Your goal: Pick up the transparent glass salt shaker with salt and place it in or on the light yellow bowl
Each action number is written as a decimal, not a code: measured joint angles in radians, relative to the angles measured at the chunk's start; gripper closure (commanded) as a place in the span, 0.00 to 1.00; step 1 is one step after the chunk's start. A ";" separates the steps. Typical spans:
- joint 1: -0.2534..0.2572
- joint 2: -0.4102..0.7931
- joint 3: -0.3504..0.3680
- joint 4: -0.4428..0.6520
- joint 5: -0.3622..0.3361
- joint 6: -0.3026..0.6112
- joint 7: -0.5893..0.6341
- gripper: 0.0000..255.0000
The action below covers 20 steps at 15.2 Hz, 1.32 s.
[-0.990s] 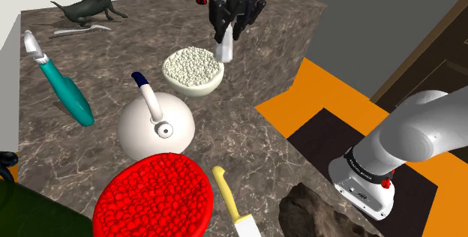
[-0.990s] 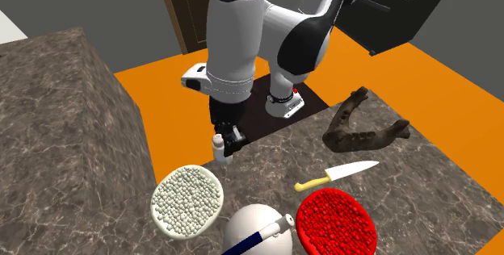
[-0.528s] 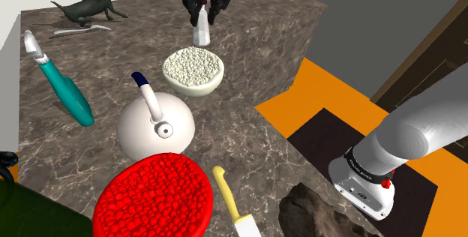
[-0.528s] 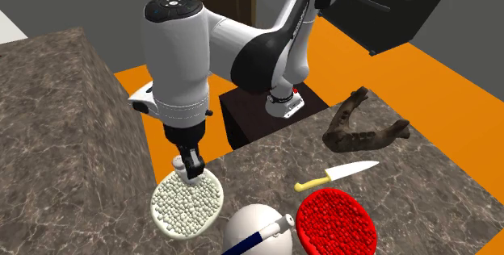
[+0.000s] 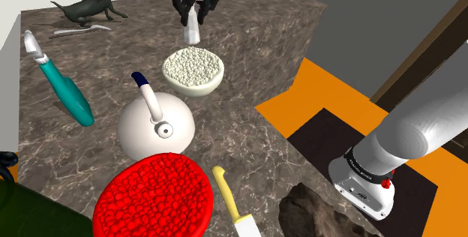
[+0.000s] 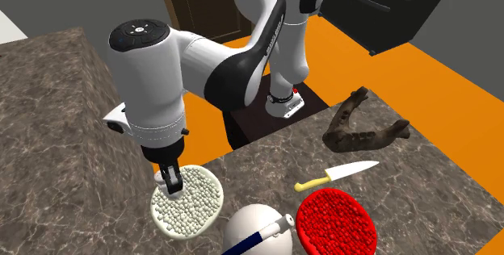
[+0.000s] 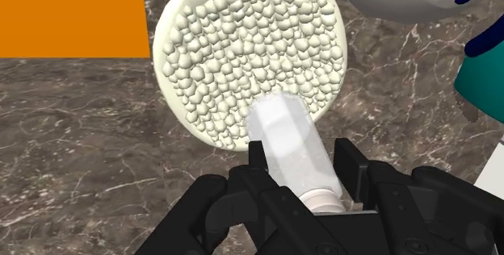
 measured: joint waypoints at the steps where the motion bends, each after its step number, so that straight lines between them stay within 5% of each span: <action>1: 0.000 -0.001 0.000 -0.015 0.000 0.014 0.000 1.00; 17: 0.001 0.012 0.000 -0.151 -0.012 0.161 0.010 1.00; 18: 0.001 0.012 0.000 -0.151 -0.012 0.161 0.010 0.00; 20: 0.001 0.012 0.000 -0.151 -0.012 0.161 0.010 0.00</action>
